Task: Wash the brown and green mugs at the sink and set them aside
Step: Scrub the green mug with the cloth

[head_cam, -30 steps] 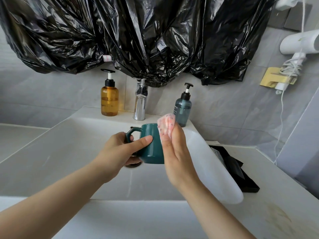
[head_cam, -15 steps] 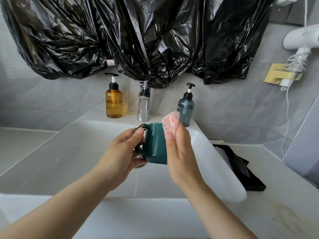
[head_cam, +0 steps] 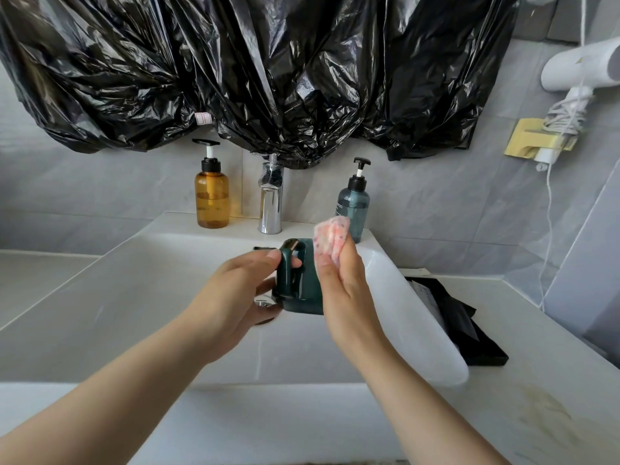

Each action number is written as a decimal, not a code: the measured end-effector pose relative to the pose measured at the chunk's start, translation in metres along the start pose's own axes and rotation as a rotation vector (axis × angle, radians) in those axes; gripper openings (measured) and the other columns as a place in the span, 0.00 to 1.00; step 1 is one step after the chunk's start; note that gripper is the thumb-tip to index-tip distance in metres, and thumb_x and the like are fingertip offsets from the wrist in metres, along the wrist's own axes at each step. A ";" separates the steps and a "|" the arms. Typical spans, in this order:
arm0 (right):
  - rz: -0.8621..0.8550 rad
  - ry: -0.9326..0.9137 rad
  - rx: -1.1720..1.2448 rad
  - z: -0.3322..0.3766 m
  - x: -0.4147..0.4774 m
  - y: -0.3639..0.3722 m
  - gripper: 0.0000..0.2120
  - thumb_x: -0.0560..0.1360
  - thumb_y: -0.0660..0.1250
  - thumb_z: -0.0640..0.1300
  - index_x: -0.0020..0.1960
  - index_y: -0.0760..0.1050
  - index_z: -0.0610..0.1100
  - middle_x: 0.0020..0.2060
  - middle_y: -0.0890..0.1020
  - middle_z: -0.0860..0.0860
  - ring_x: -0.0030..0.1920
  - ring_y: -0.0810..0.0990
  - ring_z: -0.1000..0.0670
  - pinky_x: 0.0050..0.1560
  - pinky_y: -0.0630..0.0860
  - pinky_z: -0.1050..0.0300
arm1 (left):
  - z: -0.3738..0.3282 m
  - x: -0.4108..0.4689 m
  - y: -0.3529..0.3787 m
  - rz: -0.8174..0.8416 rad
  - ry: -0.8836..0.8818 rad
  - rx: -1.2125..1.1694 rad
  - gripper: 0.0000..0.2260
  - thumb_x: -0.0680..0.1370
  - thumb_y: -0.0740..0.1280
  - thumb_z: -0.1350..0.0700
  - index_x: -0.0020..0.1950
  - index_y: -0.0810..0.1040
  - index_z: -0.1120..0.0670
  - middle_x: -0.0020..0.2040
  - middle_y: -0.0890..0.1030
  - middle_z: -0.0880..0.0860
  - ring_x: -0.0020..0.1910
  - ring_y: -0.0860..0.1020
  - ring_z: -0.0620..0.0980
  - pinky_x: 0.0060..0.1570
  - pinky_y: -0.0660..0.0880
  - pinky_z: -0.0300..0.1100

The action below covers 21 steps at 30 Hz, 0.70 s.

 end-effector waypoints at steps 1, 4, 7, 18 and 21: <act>0.001 -0.007 0.036 0.002 -0.001 -0.001 0.26 0.81 0.53 0.58 0.77 0.54 0.60 0.72 0.67 0.58 0.71 0.64 0.63 0.72 0.60 0.60 | -0.002 0.000 -0.002 0.010 0.004 0.025 0.10 0.79 0.66 0.52 0.50 0.80 0.58 0.48 0.84 0.55 0.55 0.79 0.55 0.64 0.72 0.63; 0.032 0.019 0.129 0.008 -0.005 -0.002 0.24 0.82 0.54 0.57 0.77 0.56 0.59 0.71 0.68 0.61 0.69 0.65 0.67 0.68 0.61 0.66 | 0.001 0.000 -0.009 0.022 -0.045 0.059 0.29 0.65 0.72 0.43 0.59 0.75 0.59 0.57 0.82 0.58 0.62 0.78 0.56 0.63 0.74 0.61; 0.149 0.069 0.238 0.016 -0.010 0.003 0.22 0.82 0.55 0.56 0.75 0.60 0.61 0.65 0.70 0.72 0.64 0.66 0.74 0.60 0.64 0.76 | 0.007 -0.003 -0.004 0.149 -0.140 0.142 0.35 0.63 0.68 0.35 0.63 0.77 0.55 0.56 0.84 0.58 0.58 0.82 0.56 0.61 0.77 0.55; 0.235 0.059 0.173 0.021 -0.013 0.018 0.15 0.84 0.52 0.50 0.56 0.66 0.72 0.53 0.71 0.78 0.58 0.70 0.75 0.54 0.66 0.78 | 0.009 0.009 -0.006 0.060 -0.156 0.162 0.38 0.61 0.68 0.31 0.60 0.80 0.57 0.50 0.86 0.58 0.50 0.85 0.57 0.54 0.81 0.54; 0.180 0.067 0.191 0.017 -0.009 0.012 0.13 0.84 0.51 0.51 0.59 0.62 0.71 0.57 0.67 0.78 0.57 0.66 0.80 0.59 0.65 0.79 | 0.014 0.013 -0.009 0.043 -0.222 0.043 0.32 0.69 0.67 0.34 0.63 0.77 0.57 0.57 0.83 0.60 0.53 0.83 0.60 0.52 0.81 0.58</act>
Point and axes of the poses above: each hand's wrist, its own x-axis towards the middle knuckle, its own y-axis out of the palm, z = x × y, the point moved 5 cm from there along x, towards the middle knuckle
